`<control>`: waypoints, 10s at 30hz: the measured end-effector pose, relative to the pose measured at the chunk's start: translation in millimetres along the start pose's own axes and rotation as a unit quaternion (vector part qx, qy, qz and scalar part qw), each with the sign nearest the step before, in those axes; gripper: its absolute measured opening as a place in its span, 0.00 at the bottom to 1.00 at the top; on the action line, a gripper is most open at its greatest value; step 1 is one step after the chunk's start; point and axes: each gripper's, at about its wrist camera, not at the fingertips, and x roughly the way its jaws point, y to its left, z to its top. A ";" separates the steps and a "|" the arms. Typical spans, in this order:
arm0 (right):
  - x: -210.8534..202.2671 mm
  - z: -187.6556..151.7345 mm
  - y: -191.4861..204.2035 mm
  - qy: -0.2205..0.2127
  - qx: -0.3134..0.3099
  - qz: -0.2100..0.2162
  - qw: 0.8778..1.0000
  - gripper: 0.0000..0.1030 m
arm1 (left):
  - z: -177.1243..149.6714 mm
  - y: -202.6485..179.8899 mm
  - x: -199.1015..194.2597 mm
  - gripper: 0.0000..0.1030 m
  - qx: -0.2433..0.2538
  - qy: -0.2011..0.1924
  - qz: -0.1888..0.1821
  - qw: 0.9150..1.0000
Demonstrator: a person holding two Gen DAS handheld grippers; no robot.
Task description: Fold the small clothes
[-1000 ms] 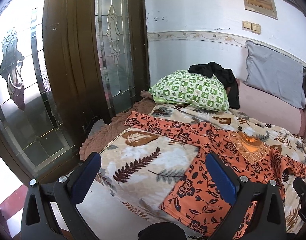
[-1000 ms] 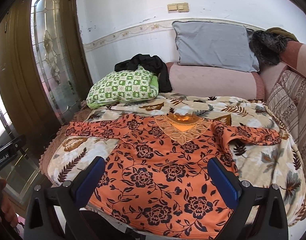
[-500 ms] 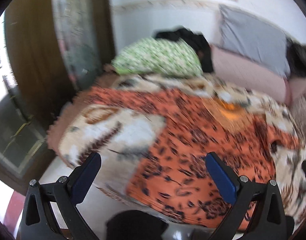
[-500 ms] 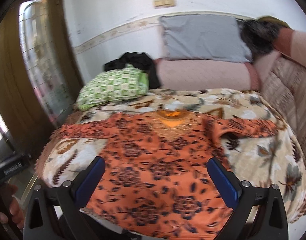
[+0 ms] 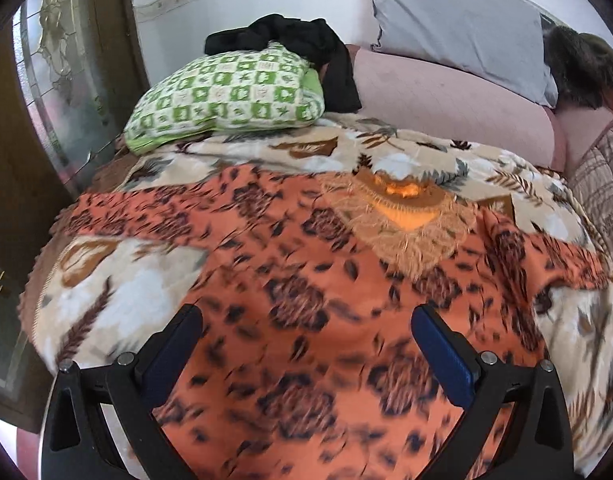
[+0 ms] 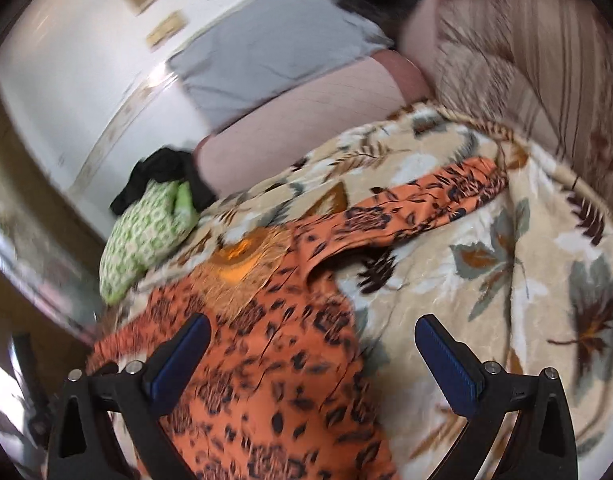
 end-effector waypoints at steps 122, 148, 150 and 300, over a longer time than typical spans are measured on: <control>279.6 15.7 42.9 0.182 0.006 0.068 0.981 0.68 | 13.1 348.6 165.0 0.68 -0.453 0.043 0.025 0.890; 383.1 -65.4 306.4 0.248 -0.165 0.175 0.938 0.41 | 65.3 471.1 233.1 0.44 -0.497 0.078 0.001 0.864; 393.3 -76.9 305.5 0.248 -0.166 0.160 0.941 0.38 | 69.9 471.7 240.1 0.19 -0.471 0.086 0.011 0.878; 189.0 36.0 35.1 0.096 -0.077 -0.021 0.992 0.15 | 32.6 26.5 167.2 0.81 0.104 0.023 0.006 0.994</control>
